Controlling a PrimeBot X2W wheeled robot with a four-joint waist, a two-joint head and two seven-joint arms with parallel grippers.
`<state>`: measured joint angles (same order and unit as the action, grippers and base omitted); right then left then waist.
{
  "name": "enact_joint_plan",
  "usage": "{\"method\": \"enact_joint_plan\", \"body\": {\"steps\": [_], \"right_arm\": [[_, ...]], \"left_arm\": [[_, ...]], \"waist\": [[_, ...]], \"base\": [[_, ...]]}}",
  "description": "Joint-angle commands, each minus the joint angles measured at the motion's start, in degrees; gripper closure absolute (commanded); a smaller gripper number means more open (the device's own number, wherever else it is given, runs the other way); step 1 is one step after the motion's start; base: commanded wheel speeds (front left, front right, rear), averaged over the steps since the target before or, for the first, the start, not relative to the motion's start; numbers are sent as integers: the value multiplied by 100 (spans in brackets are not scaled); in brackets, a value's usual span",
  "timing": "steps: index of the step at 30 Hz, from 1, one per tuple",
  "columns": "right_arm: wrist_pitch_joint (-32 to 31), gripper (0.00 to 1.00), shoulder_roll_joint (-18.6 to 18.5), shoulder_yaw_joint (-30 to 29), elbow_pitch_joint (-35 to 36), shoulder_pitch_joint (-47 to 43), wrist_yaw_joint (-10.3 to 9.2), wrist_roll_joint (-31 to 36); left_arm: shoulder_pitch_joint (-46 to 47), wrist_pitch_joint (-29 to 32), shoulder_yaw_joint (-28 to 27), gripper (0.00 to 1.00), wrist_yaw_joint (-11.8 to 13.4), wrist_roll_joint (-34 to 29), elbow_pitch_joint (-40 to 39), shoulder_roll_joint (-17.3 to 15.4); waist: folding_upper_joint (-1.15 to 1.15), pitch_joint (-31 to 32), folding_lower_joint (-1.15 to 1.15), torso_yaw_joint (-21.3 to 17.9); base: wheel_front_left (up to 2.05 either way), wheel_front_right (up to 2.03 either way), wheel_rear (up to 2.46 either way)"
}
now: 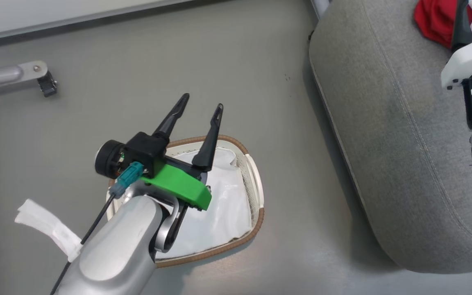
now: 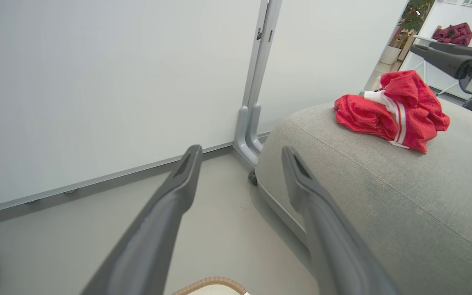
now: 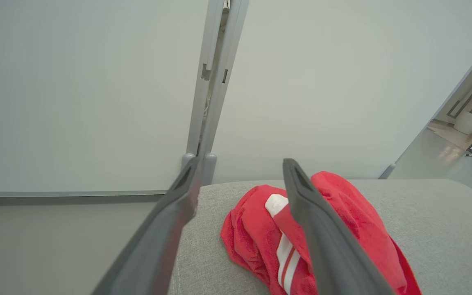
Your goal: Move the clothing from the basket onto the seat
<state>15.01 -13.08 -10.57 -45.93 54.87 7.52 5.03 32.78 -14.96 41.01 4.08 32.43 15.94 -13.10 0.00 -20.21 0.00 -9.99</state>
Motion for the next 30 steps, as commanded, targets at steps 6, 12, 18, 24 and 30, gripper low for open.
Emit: {"method": "enact_joint_plan", "body": {"steps": [6, 12, 18, 24, 30], "right_arm": [[23, 0, 210, 369, 483, -814, -6, -528], [24, 0, 561, 589, 1193, -1773, -6, -843], [18, 0, 914, 601, 1918, -2809, -6, -1070], [18, 0, 1008, 771, 2538, -3791, -6, -1282], [18, 0, 1006, 986, 2825, -4587, -6, -1521]], "left_arm": [[-725, -24, -975, 0, 168, -122, -343, 86], [-1546, -19, -1865, 0, 133, -349, -538, 204], [-2264, -19, -2541, 0, 50, -658, -599, 277], [-2888, -20, -2934, 0, -89, -871, -506, 438], [-3281, -20, -3165, 0, -276, -1003, -367, 595]], "waist": [[0, 704, 0, 711], [0, 938, 0, 873], [0, 1126, 0, 939], [0, 1378, 0, 1004], [0, 1662, 0, 1063]], "base": [[0, 0, 0], [0, 0, 0], [0, 0, 0], [0, 0, 0], [0, 0, 0]]}}
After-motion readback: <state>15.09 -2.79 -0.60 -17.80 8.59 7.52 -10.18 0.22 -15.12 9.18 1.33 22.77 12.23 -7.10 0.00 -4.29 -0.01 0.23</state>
